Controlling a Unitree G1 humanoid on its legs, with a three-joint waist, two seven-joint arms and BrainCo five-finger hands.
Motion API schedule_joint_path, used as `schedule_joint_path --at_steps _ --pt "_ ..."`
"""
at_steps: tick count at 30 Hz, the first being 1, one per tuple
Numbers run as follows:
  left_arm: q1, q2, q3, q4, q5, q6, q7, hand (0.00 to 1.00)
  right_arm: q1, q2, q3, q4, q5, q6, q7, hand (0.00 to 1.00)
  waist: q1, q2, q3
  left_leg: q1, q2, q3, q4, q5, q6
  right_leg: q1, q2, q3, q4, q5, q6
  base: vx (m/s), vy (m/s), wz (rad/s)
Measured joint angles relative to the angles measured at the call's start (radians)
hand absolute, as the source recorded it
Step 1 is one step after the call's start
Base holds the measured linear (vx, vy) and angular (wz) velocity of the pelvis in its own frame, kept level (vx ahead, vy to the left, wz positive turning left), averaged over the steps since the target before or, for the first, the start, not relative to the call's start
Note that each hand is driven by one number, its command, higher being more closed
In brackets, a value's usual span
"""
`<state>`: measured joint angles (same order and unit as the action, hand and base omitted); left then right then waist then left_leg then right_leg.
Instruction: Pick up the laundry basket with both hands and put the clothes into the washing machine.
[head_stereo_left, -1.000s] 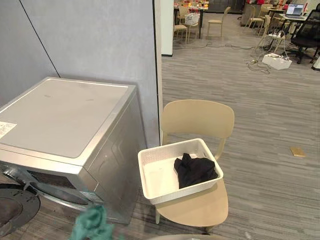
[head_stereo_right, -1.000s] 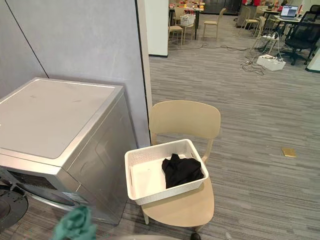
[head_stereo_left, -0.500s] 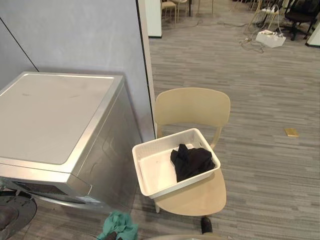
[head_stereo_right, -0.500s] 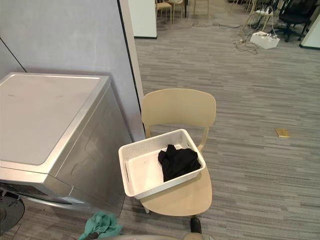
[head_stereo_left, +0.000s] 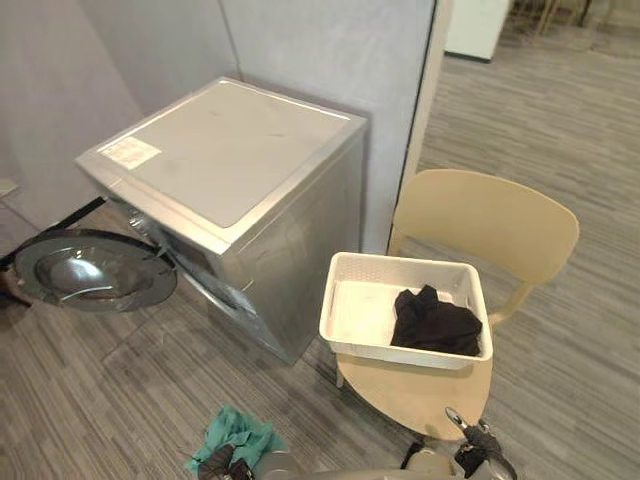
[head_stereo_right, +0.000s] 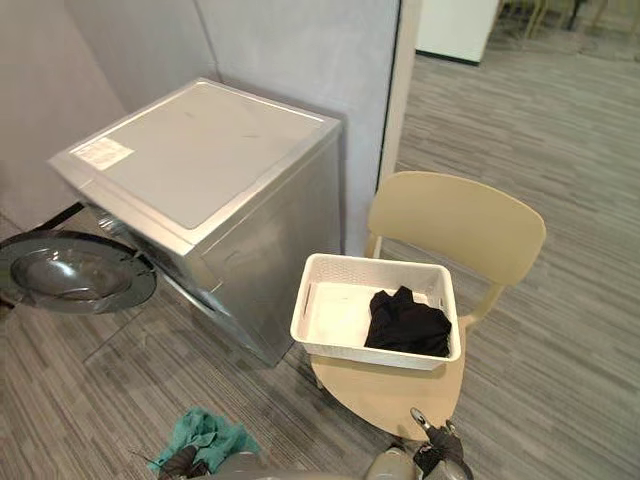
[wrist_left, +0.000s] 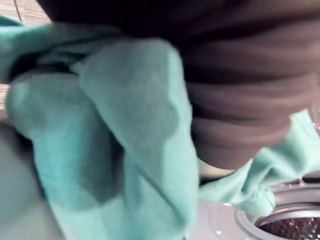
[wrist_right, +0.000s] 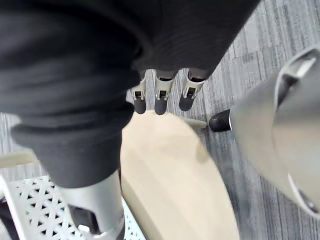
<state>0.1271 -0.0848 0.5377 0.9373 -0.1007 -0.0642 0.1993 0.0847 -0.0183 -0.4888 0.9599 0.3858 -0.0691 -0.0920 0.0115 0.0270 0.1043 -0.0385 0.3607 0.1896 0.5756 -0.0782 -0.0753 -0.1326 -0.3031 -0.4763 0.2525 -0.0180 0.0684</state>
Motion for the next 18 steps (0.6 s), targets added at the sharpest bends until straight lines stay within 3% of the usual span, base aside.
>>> schedule_joint_path --at_steps 1,3,4,5,7,11,13,15,16,17,18 --pt "-0.001 0.002 -0.001 0.013 0.000 0.001 -0.001 1.00 0.001 -0.008 -0.035 0.020 0.009 0.002 -0.001 0.00 -0.005 0.021 -0.018 0.037 -0.014 0.009 -0.108 0.015 -0.020 -0.004 0.016 -0.012 -0.049 0.034 0.022 -0.05 0.195 0.56" --pt "0.009 0.025 -0.036 0.020 0.000 0.001 -0.001 1.00 -0.003 0.004 -0.051 0.084 0.035 0.012 0.003 0.00 -0.030 0.001 -0.045 0.055 -0.062 0.003 -0.289 0.004 -0.036 -0.010 0.038 0.006 -0.157 0.076 0.040 -0.08 0.174 0.78" --pt "0.008 0.041 -0.056 0.020 0.000 0.002 -0.002 1.00 0.001 0.013 -0.053 0.109 0.039 0.014 0.004 0.00 -0.048 -0.015 -0.054 0.063 -0.068 0.004 -0.351 -0.003 -0.075 0.001 0.047 0.013 -0.193 0.122 0.019 -0.12 0.189 1.08" --pt "0.008 0.056 -0.080 0.022 0.000 0.002 -0.003 1.00 0.003 0.012 -0.056 0.149 0.040 0.019 0.004 0.00 -0.053 0.004 -0.046 0.086 -0.062 0.000 -0.404 -0.029 -0.138 0.025 0.056 -0.001 -0.217 0.156 0.052 -0.09 0.178 0.71" --pt "0.011 0.072 -0.120 0.026 0.000 0.002 -0.006 1.00 0.002 0.018 -0.053 0.177 0.040 0.032 0.004 0.00 -0.048 0.000 -0.048 0.105 -0.071 -0.005 -0.426 -0.043 -0.161 0.052 0.046 -0.017 -0.230 0.174 0.054 -0.10 0.157 0.34" --pt "0.009 0.086 -0.195 0.024 0.001 -0.006 -0.026 1.00 0.001 0.014 -0.017 0.165 0.034 0.034 0.005 0.00 -0.036 -0.016 -0.057 0.115 -0.113 -0.025 -0.414 -0.058 -0.166 0.093 -0.004 -0.037 -0.235 0.195 0.075 -0.10 0.080 0.22" --pt "0.009 0.083 -0.224 0.025 0.001 -0.011 -0.026 1.00 0.001 0.014 0.005 0.147 0.033 0.036 0.003 0.00 -0.026 -0.021 -0.052 0.097 -0.136 -0.024 -0.384 -0.078 -0.146 0.091 -0.035 -0.039 -0.225 0.203 0.080 -0.13 0.063 0.19" --pt "0.015 0.074 -0.232 0.026 0.001 -0.013 -0.027 1.00 0.011 0.010 0.016 0.130 0.012 0.039 0.003 0.00 -0.016 -0.028 -0.045 0.071 -0.159 -0.029 -0.351 -0.147 -0.107 0.087 -0.077 -0.046 -0.185 0.197 0.073 -0.17 0.145 0.43" --pt "0.016 0.075 -0.231 0.027 0.001 -0.013 -0.026 1.00 0.012 0.010 0.017 0.116 -0.005 0.042 0.002 0.00 -0.011 -0.024 -0.041 0.064 -0.177 -0.054 -0.339 -0.171 -0.086 0.082 -0.104 -0.033 -0.140 0.200 0.058 -0.18 0.178 0.56" --pt "0.019 0.070 -0.232 0.027 0.001 -0.013 -0.026 1.00 0.017 0.006 0.017 0.110 -0.010 0.041 0.002 0.00 -0.012 -0.025 -0.037 0.055 -0.178 -0.071 -0.330 -0.177 -0.077 0.078 -0.106 -0.009 -0.118 0.206 0.019 -0.14 0.153 0.79" --pt "0.027 0.071 -0.237 0.026 0.003 -0.014 -0.027 1.00 0.027 0.012 0.018 0.095 -0.020 0.040 0.008 0.00 -0.016 0.000 -0.036 0.034 -0.168 -0.123 -0.314 -0.181 -0.073 0.065 -0.081 0.092 -0.066 0.212 -0.062 -0.10 0.130 0.96"
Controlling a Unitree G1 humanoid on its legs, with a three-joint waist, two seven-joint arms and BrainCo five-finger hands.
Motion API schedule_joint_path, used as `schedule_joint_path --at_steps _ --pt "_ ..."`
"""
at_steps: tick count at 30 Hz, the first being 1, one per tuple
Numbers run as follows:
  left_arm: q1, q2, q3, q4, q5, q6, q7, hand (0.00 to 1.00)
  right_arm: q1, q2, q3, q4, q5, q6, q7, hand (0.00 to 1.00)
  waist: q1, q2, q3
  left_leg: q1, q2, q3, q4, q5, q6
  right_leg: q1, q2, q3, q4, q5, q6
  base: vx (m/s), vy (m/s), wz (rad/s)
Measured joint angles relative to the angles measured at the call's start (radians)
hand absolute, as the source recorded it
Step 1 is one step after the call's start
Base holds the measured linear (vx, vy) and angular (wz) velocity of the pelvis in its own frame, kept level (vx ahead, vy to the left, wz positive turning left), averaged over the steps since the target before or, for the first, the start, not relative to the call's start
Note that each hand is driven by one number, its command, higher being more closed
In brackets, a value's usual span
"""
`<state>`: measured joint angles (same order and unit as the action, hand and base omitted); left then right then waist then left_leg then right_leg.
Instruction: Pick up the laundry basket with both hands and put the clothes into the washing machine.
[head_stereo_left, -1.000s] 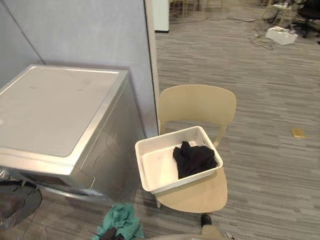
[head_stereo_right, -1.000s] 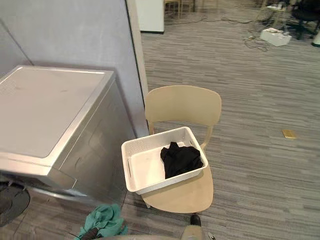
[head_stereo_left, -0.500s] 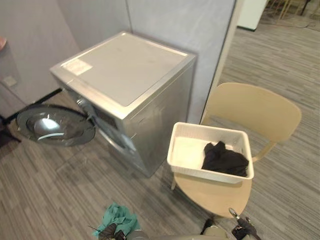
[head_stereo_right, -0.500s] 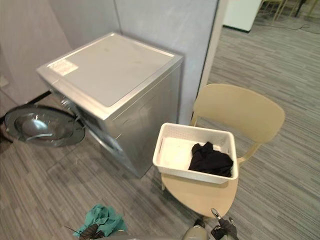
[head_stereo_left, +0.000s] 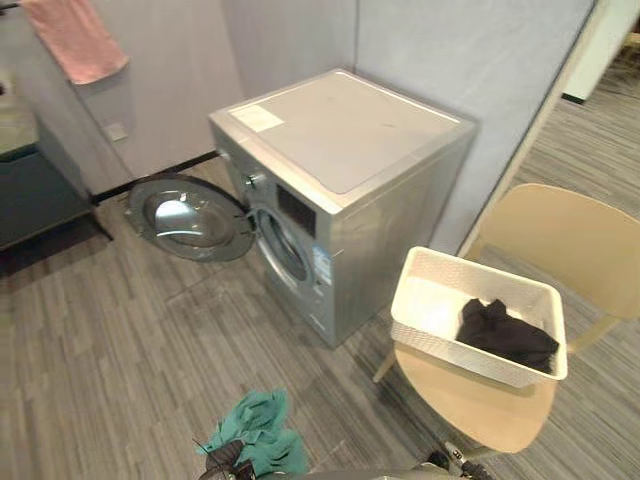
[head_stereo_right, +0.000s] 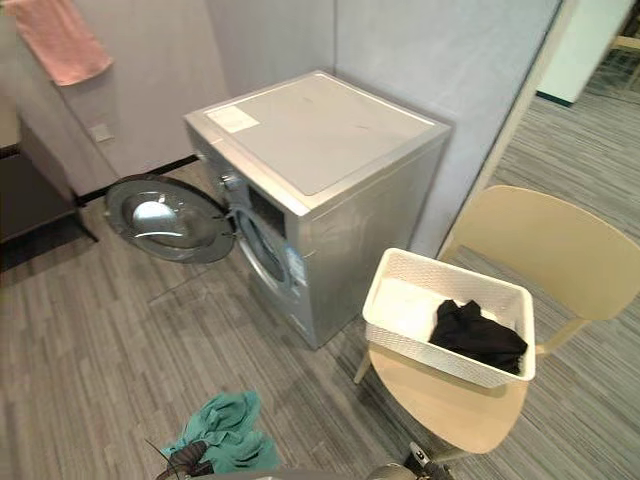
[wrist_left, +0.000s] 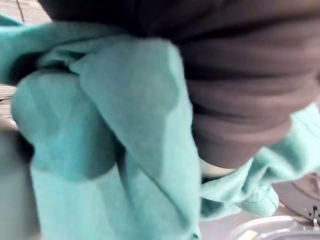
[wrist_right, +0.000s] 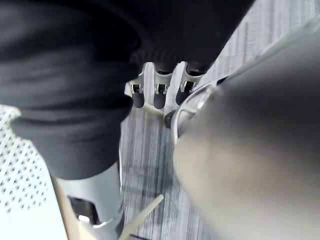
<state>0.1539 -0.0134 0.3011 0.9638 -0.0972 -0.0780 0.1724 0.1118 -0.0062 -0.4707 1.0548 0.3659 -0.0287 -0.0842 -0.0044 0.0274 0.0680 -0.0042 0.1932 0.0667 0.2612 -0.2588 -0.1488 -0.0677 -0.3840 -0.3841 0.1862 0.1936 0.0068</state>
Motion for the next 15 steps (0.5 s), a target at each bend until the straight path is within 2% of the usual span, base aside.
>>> schedule_joint_path --at_steps 1,2,3,4,5,6,7,8,9,10,11,12,13,14,15 --pt "0.006 0.016 0.012 0.002 0.004 -0.003 -0.001 1.00 0.001 0.012 -0.002 -0.009 -0.003 0.005 0.003 0.00 -0.001 -0.008 -0.003 -0.020 0.011 -0.051 0.003 0.002 0.000 -0.020 0.057 0.159 0.070 -0.078 -0.038 -0.07 0.097 1.04" --pt "0.007 0.028 0.026 0.004 0.005 -0.005 -0.002 1.00 0.002 0.025 0.000 -0.010 -0.004 0.008 0.006 0.00 -0.002 -0.023 -0.005 -0.034 0.012 -0.081 0.002 0.006 0.007 -0.025 0.102 0.248 0.106 -0.158 -0.025 -0.03 -0.020 1.12" --pt "-0.001 0.045 0.050 0.010 0.016 -0.006 -0.002 1.00 0.000 0.049 0.000 -0.010 -0.002 0.006 0.015 0.00 0.001 -0.055 -0.005 -0.066 0.012 -0.131 0.006 0.013 0.016 -0.029 0.179 0.325 0.147 -0.285 -0.017 -0.01 -0.105 1.01" --pt "-0.002 0.049 0.069 0.018 0.026 -0.005 -0.003 1.00 0.003 0.067 -0.001 -0.016 0.002 0.003 0.020 0.00 0.011 -0.082 -0.004 -0.093 0.006 -0.159 0.014 0.013 0.016 -0.014 0.230 0.384 0.120 -0.395 0.009 -0.01 -0.134 1.18" --pt "-0.018 0.055 0.091 0.026 0.032 -0.004 -0.011 1.00 0.007 0.085 -0.003 -0.023 0.015 -0.001 0.023 0.00 0.014 -0.104 -0.006 -0.120 -0.011 -0.189 0.038 0.015 0.017 0.004 0.258 0.442 0.086 -0.451 0.096 0.04 -0.142 1.05" --pt "-0.033 0.056 0.097 0.032 0.034 0.001 -0.018 1.00 0.010 0.090 -0.007 -0.023 0.022 -0.002 0.022 0.00 0.010 -0.123 -0.010 -0.142 -0.024 -0.198 0.090 0.008 0.025 0.006 0.258 0.434 0.094 -0.449 0.095 0.08 -0.063 1.26" --pt "-0.054 0.038 0.101 0.033 0.044 0.003 -0.023 1.00 0.023 0.087 -0.029 -0.021 0.037 -0.004 0.022 0.00 0.009 -0.118 -0.002 -0.194 -0.074 -0.170 0.237 -0.029 0.073 0.032 0.221 0.385 0.126 -0.442 0.119 0.14 -0.019 1.18" --pt "-0.067 0.033 0.099 0.041 0.061 0.005 -0.025 1.00 0.025 0.082 -0.029 -0.023 0.049 -0.006 0.022 0.00 0.004 -0.095 0.009 -0.193 -0.116 -0.139 0.308 -0.037 0.112 0.024 0.227 0.368 0.227 -0.454 0.098 0.15 0.032 1.04" --pt "-0.074 0.013 0.108 0.052 0.073 0.007 -0.025 1.00 0.030 0.061 -0.023 -0.063 0.089 -0.011 0.031 0.00 -0.003 -0.057 0.023 -0.158 -0.110 -0.188 0.248 -0.095 0.146 -0.093 0.280 0.418 0.451 -0.478 0.028 0.17 -0.092 0.87" --pt "-0.108 0.019 0.115 0.062 0.073 0.011 -0.026 1.00 0.029 0.070 -0.028 -0.068 0.145 -0.021 0.035 0.00 -0.015 -0.050 0.013 -0.115 -0.084 -0.239 0.140 -0.084 0.096 -0.149 0.373 0.444 0.395 -0.508 0.030 0.15 -0.111 0.73" --pt "-0.125 0.026 0.117 0.065 0.073 0.010 -0.027 1.00 0.032 0.085 -0.025 -0.063 0.163 -0.028 0.036 0.00 -0.015 -0.076 0.000 -0.098 -0.100 -0.252 0.075 -0.060 0.073 -0.170 0.403 0.440 0.324 -0.502 0.026 0.28 -0.125 1.14" --pt "-0.159 0.025 0.121 0.067 0.073 0.007 -0.036 1.00 0.039 0.095 -0.027 -0.039 0.187 -0.035 0.040 0.00 -0.049 -0.133 -0.004 -0.108 -0.155 -0.263 0.187 -0.067 0.095 -0.193 0.421 0.464 0.258 -0.416 -0.019 0.32 -0.032 1.35" --pt "-0.171 0.004 0.119 0.068 0.073 0.009 -0.039 1.00 0.041 0.086 -0.035 -0.045 0.195 -0.040 0.039 0.00 -0.071 -0.122 -0.003 -0.105 -0.153 -0.265 0.247 -0.087 0.103 -0.183 0.420 0.444 0.275 -0.405 -0.019 0.48 0.000 1.48" --pt "-0.177 -0.046 0.087 0.060 0.073 0.004 -0.046 1.00 0.056 0.086 -0.047 -0.043 0.215 -0.050 0.025 0.00 -0.061 -0.080 -0.004 -0.060 -0.135 -0.278 0.194 -0.140 0.132 -0.181 0.429 0.412 0.309 -0.436 -0.028 0.35 -0.001 0.78" --pt "-0.172 -0.061 0.084 0.057 0.073 0.003 -0.048 1.00 0.049 0.083 -0.043 -0.042 0.219 -0.048 0.024 0.00 -0.056 -0.077 -0.005 -0.039 -0.135 -0.300 0.153 -0.138 0.129 -0.178 0.435 0.413 0.307 -0.441 -0.028 0.30 -0.015 0.24"
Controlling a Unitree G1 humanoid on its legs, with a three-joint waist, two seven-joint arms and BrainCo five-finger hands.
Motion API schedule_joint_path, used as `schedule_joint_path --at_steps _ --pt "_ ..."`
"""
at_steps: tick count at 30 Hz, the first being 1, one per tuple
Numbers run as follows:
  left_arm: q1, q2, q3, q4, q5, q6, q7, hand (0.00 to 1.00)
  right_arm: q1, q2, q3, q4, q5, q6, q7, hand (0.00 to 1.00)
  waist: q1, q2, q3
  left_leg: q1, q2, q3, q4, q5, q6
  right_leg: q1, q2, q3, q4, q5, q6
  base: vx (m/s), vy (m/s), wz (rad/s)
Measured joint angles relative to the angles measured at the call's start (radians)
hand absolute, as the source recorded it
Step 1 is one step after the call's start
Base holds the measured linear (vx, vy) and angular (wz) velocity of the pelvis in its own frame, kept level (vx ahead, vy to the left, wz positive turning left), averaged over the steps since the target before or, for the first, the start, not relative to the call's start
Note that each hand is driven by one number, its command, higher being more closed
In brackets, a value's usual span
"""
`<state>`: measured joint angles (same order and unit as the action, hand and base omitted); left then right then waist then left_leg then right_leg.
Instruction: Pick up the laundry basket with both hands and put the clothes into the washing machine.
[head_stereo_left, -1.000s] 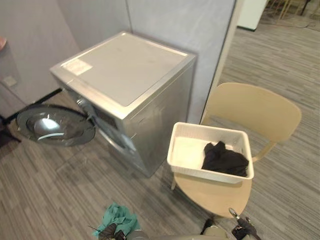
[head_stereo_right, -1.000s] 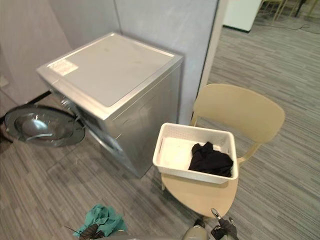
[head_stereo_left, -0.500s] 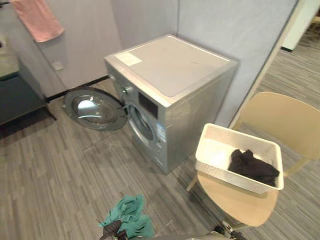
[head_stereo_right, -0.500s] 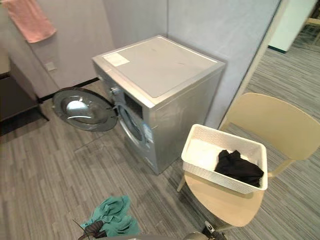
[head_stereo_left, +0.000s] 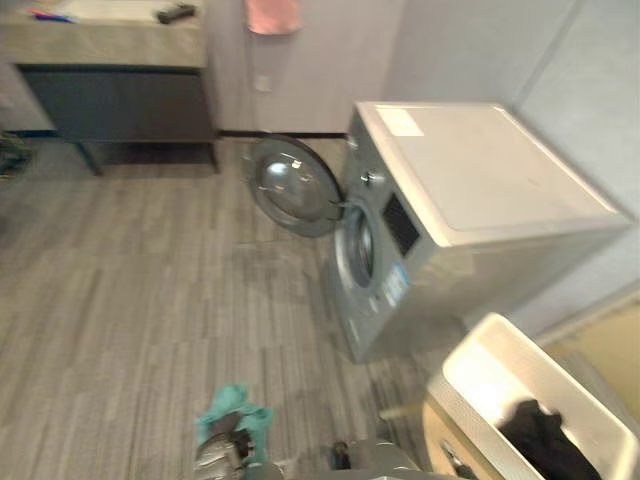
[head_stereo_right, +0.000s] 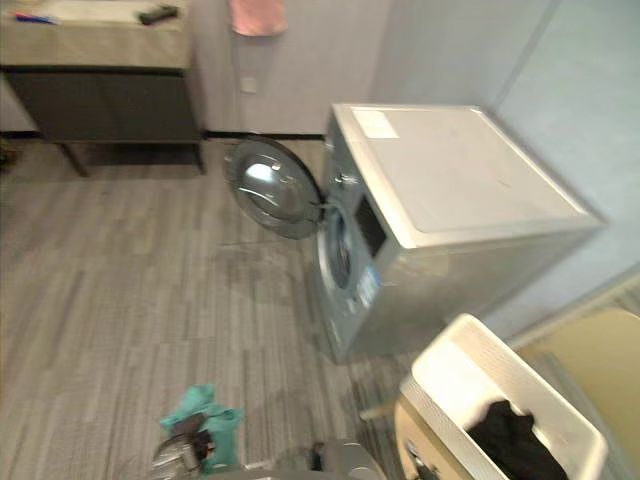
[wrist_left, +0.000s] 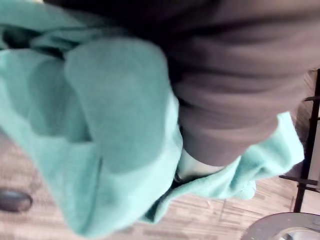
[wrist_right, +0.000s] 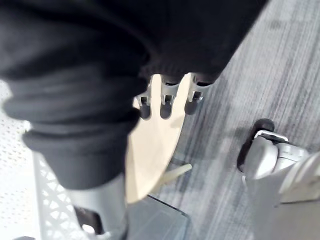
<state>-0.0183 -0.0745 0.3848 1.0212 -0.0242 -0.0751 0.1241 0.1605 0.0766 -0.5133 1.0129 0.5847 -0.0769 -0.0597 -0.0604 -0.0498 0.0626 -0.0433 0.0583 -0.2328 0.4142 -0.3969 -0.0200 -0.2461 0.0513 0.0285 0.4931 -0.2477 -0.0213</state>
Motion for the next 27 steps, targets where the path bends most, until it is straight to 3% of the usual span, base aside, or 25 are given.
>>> schedule_joint_path --at_steps 3,5,6,8,9,10,11,12,13,15,17,18,20,21,22,23,24,26,27 --pt "0.017 -0.004 -0.053 0.006 -0.001 0.008 -0.015 1.00 -0.015 0.005 0.021 -0.022 0.011 -0.006 0.005 0.00 -0.019 0.030 -0.016 0.005 0.012 -0.048 -0.025 0.014 -0.039 0.034 0.010 -0.013 -0.056 -0.001 0.000 0.22 -0.026 0.12" --pt "0.024 -0.012 -0.067 -0.005 -0.002 0.011 -0.014 1.00 -0.014 -0.005 0.017 -0.029 0.015 -0.005 0.000 0.00 -0.019 0.055 -0.006 -0.051 0.003 -0.067 0.146 0.039 -0.134 0.078 0.020 -0.016 -0.085 -0.004 -0.001 0.18 -0.017 0.00" --pt "0.033 -0.012 -0.063 -0.022 -0.002 0.012 -0.014 1.00 -0.013 -0.009 0.008 -0.035 0.017 -0.004 -0.003 0.00 -0.017 0.069 0.003 -0.107 -0.006 -0.059 0.317 0.086 -0.243 0.120 0.024 -0.014 -0.099 -0.009 -0.003 0.21 0.006 -0.13" --pt "0.049 -0.013 -0.052 -0.053 -0.002 0.012 -0.012 1.00 -0.006 -0.016 0.004 -0.058 0.031 -0.005 -0.003 0.00 -0.006 0.098 0.017 -0.183 0.018 0.021 0.551 0.230 -0.240 0.194 0.050 0.011 -0.121 -0.020 -0.020 0.19 0.025 -0.43" --pt "0.064 -0.014 -0.025 -0.073 -0.002 0.011 -0.009 1.00 -0.005 -0.019 0.008 -0.057 0.034 -0.003 -0.003 0.00 0.012 0.109 0.022 -0.224 0.047 0.095 0.655 0.377 -0.238 0.231 0.058 0.054 -0.135 -0.028 -0.030 0.19 0.065 -0.90" --pt "0.078 -0.012 -0.020 -0.087 -0.002 0.005 -0.006 1.00 -0.003 -0.021 0.026 -0.061 0.034 -0.005 -0.004 0.00 0.027 0.089 0.019 -0.269 0.075 0.144 0.749 0.436 -0.233 0.271 0.054 0.094 -0.154 -0.035 -0.041 0.21 0.080 -0.89" --pt "0.082 -0.004 -0.019 -0.093 -0.003 0.001 -0.005 1.00 -0.007 -0.021 0.031 -0.064 0.033 -0.005 -0.005 0.00 0.025 0.091 0.020 -0.297 0.090 0.167 0.780 0.399 -0.199 0.284 0.054 0.110 -0.162 -0.036 -0.042 0.26 0.109 -0.84" --pt "0.085 -0.001 -0.019 -0.108 -0.003 -0.004 0.005 1.00 -0.008 -0.023 0.043 -0.065 0.033 -0.006 -0.006 0.00 0.030 0.086 0.018 -0.349 0.127 0.218 0.780 0.325 -0.123 0.297 0.046 0.148 -0.173 -0.036 -0.042 0.27 0.121 -0.91" --pt "0.083 0.006 -0.019 -0.113 -0.003 -0.012 0.014 1.00 -0.013 -0.022 0.053 -0.064 0.033 -0.002 -0.008 0.00 0.045 0.076 0.019 -0.383 0.152 0.242 0.719 0.259 -0.082 0.307 0.031 0.196 -0.188 -0.035 -0.041 0.27 0.136 -1.03" --pt "0.084 0.017 -0.019 -0.118 -0.003 -0.018 0.023 1.00 -0.015 -0.021 0.074 -0.064 0.027 -0.001 -0.016 0.00 0.055 0.061 0.017 -0.397 0.174 0.225 0.519 0.224 -0.067 0.332 -0.003 0.265 -0.219 -0.037 -0.036 0.33 0.235 -1.05" --pt "0.091 0.015 0.015 -0.116 -0.005 -0.020 0.033 1.00 -0.029 -0.025 0.100 -0.065 -0.007 0.000 -0.027 0.00 0.069 0.055 0.008 -0.366 0.209 0.117 0.157 0.228 -0.071 0.338 -0.035 0.367 -0.229 -0.068 0.022 0.34 0.353 -1.35" --pt "0.095 0.012 0.021 -0.114 -0.007 -0.020 0.035 1.00 -0.030 -0.027 0.099 -0.064 -0.011 0.000 -0.028 0.00 0.077 0.059 0.006 -0.359 0.224 0.091 0.102 0.228 -0.071 0.338 -0.039 0.393 -0.230 -0.079 0.034 0.37 0.558 -1.58" --pt "0.125 0.007 0.044 -0.103 -0.015 -0.023 0.036 1.00 -0.037 -0.043 0.076 -0.052 -0.042 0.003 -0.025 0.00 0.081 0.070 -0.021 -0.333 0.258 0.059 0.037 0.249 -0.108 0.331 -0.068 0.478 -0.234 -0.122 0.077 0.28 0.528 -1.33" --pt "0.144 0.002 0.055 -0.082 -0.017 -0.022 0.036 1.00 -0.026 -0.055 0.036 -0.051 -0.046 0.006 -0.024 0.00 0.077 0.089 -0.060 -0.323 0.262 0.105 0.012 0.262 -0.207 0.334 -0.098 0.511 -0.240 -0.140 0.103 0.27 0.518 -0.88" --pt "0.140 0.011 0.055 -0.068 -0.022 -0.022 0.034 1.00 -0.028 -0.050 0.011 -0.033 -0.046 0.006 -0.025 0.00 0.068 0.069 -0.076 -0.332 0.243 0.139 0.056 0.240 -0.226 0.331 -0.131 0.521 -0.227 -0.144 0.110 0.49 0.850 -0.63" --pt "0.119 0.067 0.037 -0.037 -0.021 -0.018 0.032 1.00 -0.014 -0.021 -0.042 0.003 -0.047 0.022 -0.022 0.00 0.058 0.017 -0.100 -0.333 0.178 0.178 0.077 0.218 -0.188 0.296 -0.191 0.513 -0.185 -0.074 0.149 0.35 0.558 -0.11" --pt "0.112 0.080 0.028 -0.026 -0.021 -0.016 0.032 1.00 -0.013 -0.011 -0.067 0.017 -0.047 0.027 -0.022 0.00 0.053 0.015 -0.103 -0.332 0.164 0.184 0.077 0.213 -0.179 0.290 -0.198 0.513 -0.177 -0.032 0.151 0.41 0.627 -0.01" --pt "0.100 0.097 -0.002 -0.017 -0.013 -0.008 0.032 1.00 0.001 0.011 -0.117 0.022 -0.047 0.044 -0.023 0.00 0.034 0.023 -0.098 -0.276 0.149 0.253 0.049 0.214 -0.139 0.250 -0.201 0.501 -0.115 0.176 0.170 0.28 0.479 -0.27" --pt "0.100 0.097 -0.009 -0.013 -0.007 -0.006 0.032 1.00 0.001 0.012 -0.119 0.017 -0.047 0.044 -0.022 0.00 0.034 0.026 -0.096 -0.246 0.152 0.280 0.032 0.216 -0.128 0.233 -0.197 0.490 -0.085 0.227 0.166 0.20 0.420 -0.75"
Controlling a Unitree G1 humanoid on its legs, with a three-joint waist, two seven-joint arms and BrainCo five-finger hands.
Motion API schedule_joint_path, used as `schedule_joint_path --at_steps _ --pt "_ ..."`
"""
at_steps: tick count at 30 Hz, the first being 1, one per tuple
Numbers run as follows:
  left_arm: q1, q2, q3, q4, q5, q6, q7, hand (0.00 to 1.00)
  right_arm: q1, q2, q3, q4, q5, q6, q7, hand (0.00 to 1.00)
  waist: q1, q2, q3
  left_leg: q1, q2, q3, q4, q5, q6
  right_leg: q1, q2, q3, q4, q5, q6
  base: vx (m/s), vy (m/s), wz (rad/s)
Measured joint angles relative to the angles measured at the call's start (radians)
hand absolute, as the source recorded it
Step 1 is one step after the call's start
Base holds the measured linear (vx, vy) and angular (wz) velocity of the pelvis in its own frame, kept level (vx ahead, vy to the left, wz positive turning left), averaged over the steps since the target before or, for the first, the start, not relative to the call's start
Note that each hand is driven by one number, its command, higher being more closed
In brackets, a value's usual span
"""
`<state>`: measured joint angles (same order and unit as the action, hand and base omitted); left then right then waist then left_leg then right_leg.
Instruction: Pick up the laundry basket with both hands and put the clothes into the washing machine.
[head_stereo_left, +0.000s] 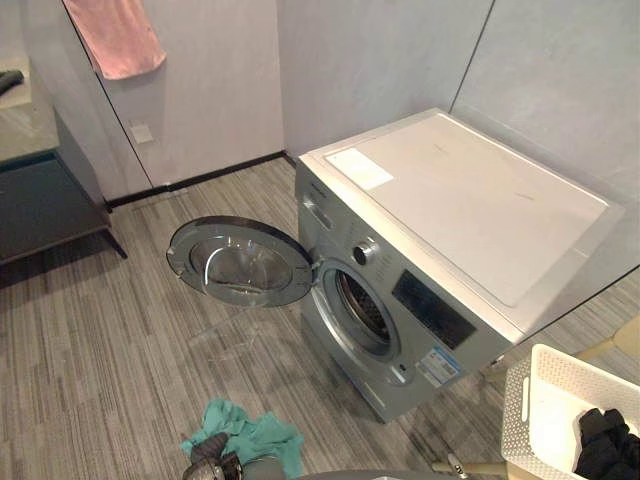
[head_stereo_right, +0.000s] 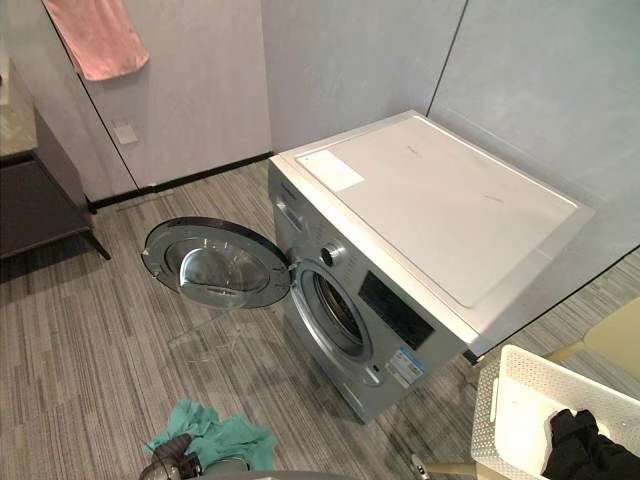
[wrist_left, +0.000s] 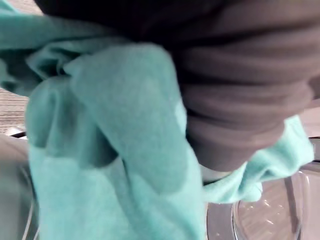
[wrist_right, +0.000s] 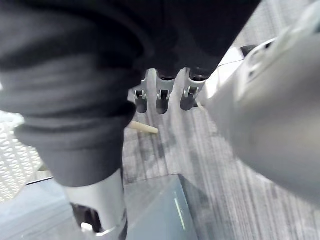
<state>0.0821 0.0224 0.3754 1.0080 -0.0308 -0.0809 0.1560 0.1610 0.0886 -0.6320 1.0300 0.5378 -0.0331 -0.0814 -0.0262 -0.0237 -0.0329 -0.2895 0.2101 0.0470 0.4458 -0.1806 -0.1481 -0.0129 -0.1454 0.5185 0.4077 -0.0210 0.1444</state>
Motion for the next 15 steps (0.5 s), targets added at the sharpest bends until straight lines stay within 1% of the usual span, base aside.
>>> schedule_joint_path --at_steps 1,2,3,4,5,6,7,8,9,10,11,12,13,14,15 --pt "0.000 0.003 -0.033 0.002 0.007 0.006 -0.001 1.00 -0.001 0.002 0.003 -0.008 0.000 0.000 0.005 0.00 0.002 0.003 0.002 0.056 0.004 0.061 -0.038 0.004 0.013 -0.046 0.001 -0.037 0.072 0.073 -0.014 0.10 0.281 -0.79" --pt "-0.003 0.002 -0.049 0.001 0.007 0.006 -0.001 1.00 -0.002 0.002 0.007 -0.016 0.000 0.001 0.012 0.00 0.003 0.008 0.005 0.089 0.010 0.102 -0.060 0.000 0.033 -0.077 -0.005 -0.082 0.125 0.075 -0.030 0.07 0.287 -1.11" --pt "-0.015 0.002 -0.066 0.001 0.006 0.006 -0.001 1.00 -0.006 0.001 0.015 -0.039 0.000 -0.001 0.019 0.00 0.003 0.019 0.013 0.141 0.015 0.166 -0.097 -0.011 0.054 -0.144 -0.016 -0.204 0.217 0.050 -0.063 -0.01 0.197 -1.19" --pt "-0.030 0.002 -0.067 0.000 0.005 0.005 -0.001 1.00 -0.018 -0.001 0.030 -0.047 -0.001 -0.003 0.020 0.00 0.002 0.019 0.015 0.184 0.015 0.222 -0.128 -0.014 0.060 -0.201 -0.018 -0.314 0.288 0.010 -0.083 -0.02 0.161 -1.19" --pt "-0.036 0.002 -0.067 0.000 0.004 0.005 0.000 1.00 -0.018 -0.001 0.034 -0.048 -0.002 -0.003 0.020 0.00 0.001 0.019 0.015 0.204 0.014 0.251 -0.144 -0.016 0.062 -0.223 -0.013 -0.371 0.315 -0.012 -0.088 -0.04 0.079 -1.10" --pt "-0.046 0.001 -0.067 0.000 0.004 0.005 0.000 1.00 -0.021 -0.003 0.057 -0.054 -0.003 -0.006 0.020 0.00 -0.007 0.018 0.016 0.231 0.009 0.290 -0.171 -0.018 0.066 -0.245 0.005 -0.469 0.344 -0.059 -0.072 -0.02 0.003 -0.96" --pt "-0.058 -0.002 -0.067 0.000 0.003 0.005 -0.001 1.00 -0.021 -0.003 0.073 -0.056 -0.003 -0.008 0.022 0.00 -0.016 0.013 0.019 0.254 0.000 0.331 -0.188 -0.027 0.075 -0.259 0.046 -0.519 0.346 -0.108 -0.036 0.00 -0.029 -0.92" --pt "-0.064 -0.006 -0.067 0.001 0.003 0.005 -0.001 1.00 -0.022 -0.004 0.079 -0.056 -0.003 -0.007 0.022 0.00 -0.015 0.011 0.021 0.265 -0.007 0.352 -0.199 -0.027 0.076 -0.256 0.065 -0.533 0.327 -0.142 -0.042 0.03 -0.077 -0.90" --pt "-0.067 -0.023 -0.067 0.005 0.003 0.003 -0.002 1.00 -0.027 -0.020 0.094 -0.045 -0.003 -0.008 0.025 0.00 -0.015 0.012 0.028 0.285 -0.023 0.378 -0.234 -0.020 0.069 -0.230 0.074 -0.541 0.241 -0.185 -0.055 0.14 -0.059 -0.89" --pt "-0.079 -0.038 -0.066 0.011 0.002 0.003 -0.002 1.00 -0.044 -0.029 0.092 -0.030 -0.001 -0.010 0.028 0.00 -0.015 0.031 0.028 0.299 -0.033 0.404 -0.274 0.011 0.055 -0.189 0.089 -0.541 0.134 -0.196 -0.050 0.16 -0.034 -0.83" --pt "-0.094 -0.052 -0.072 0.028 0.002 0.005 -0.005 1.00 -0.057 -0.052 0.090 -0.002 0.002 -0.016 0.028 0.00 -0.018 0.051 0.037 0.302 -0.042 0.400 -0.322 0.053 0.062 -0.170 0.096 -0.541 0.051 -0.193 -0.054 0.17 -0.044 -0.51" --pt "-0.105 -0.062 -0.071 0.029 0.002 0.005 -0.005 1.00 -0.064 -0.058 0.089 0.011 0.002 -0.018 0.027 0.00 -0.018 0.054 0.045 0.305 -0.045 0.394 -0.345 0.070 0.061 -0.162 0.101 -0.538 0.017 -0.189 -0.071 0.11 -0.090 -0.22" --pt "-0.125 -0.080 -0.071 0.028 0.002 0.005 -0.005 1.00 -0.068 -0.056 0.078 0.027 0.002 -0.023 0.026 0.00 -0.016 0.058 0.058 0.320 -0.043 0.391 -0.372 0.087 0.051 -0.129 0.111 -0.537 -0.041 -0.189 -0.097 0.11 -0.121 -0.05" --pt "-0.127 -0.086 -0.072 0.028 0.002 0.005 -0.005 1.00 -0.068 -0.056 0.068 0.031 0.002 -0.024 0.025 0.00 -0.016 0.057 0.066 0.331 -0.039 0.388 -0.373 0.088 0.049 -0.103 0.116 -0.537 -0.068 -0.190 -0.100 0.11 -0.127 0.10" --pt "-0.127 -0.094 -0.078 0.027 0.002 0.005 -0.012 1.00 -0.066 -0.046 0.049 0.039 0.003 -0.026 0.021 0.00 -0.017 0.045 0.078 0.343 -0.026 0.377 -0.330 0.086 0.047 -0.045 0.114 -0.540 -0.110 -0.187 -0.107 0.09 -0.103 0.17"
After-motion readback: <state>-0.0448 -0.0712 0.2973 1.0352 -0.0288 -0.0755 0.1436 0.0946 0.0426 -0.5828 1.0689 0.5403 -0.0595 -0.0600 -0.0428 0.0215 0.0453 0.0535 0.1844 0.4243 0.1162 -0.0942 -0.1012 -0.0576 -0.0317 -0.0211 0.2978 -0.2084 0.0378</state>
